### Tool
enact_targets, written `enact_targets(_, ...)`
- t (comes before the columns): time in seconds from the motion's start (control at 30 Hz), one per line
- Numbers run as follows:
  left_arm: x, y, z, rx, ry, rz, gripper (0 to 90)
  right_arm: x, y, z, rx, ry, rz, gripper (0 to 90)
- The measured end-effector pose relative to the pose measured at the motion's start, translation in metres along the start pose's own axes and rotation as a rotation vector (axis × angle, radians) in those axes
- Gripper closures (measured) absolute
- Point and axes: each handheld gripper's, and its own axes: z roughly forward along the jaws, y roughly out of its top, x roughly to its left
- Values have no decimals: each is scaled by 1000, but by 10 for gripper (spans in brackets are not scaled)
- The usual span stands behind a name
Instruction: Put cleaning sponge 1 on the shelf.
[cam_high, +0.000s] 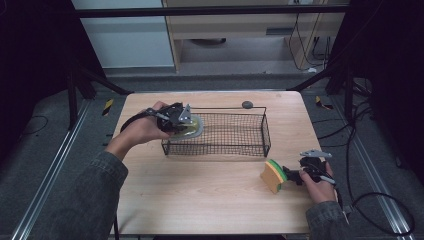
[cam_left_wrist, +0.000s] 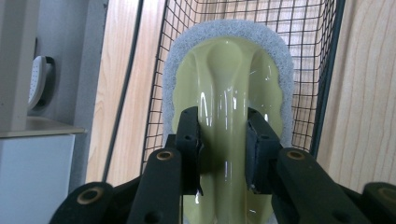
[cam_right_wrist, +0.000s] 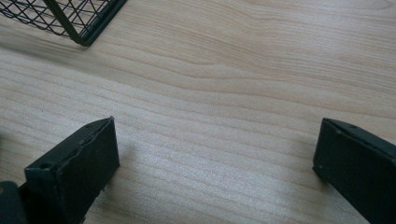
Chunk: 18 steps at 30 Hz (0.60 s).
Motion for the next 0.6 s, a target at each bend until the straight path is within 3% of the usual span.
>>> enact_targets(0.6,-6,-2,16,20,-39,2,706,0,0,0,0,0,-1,5)
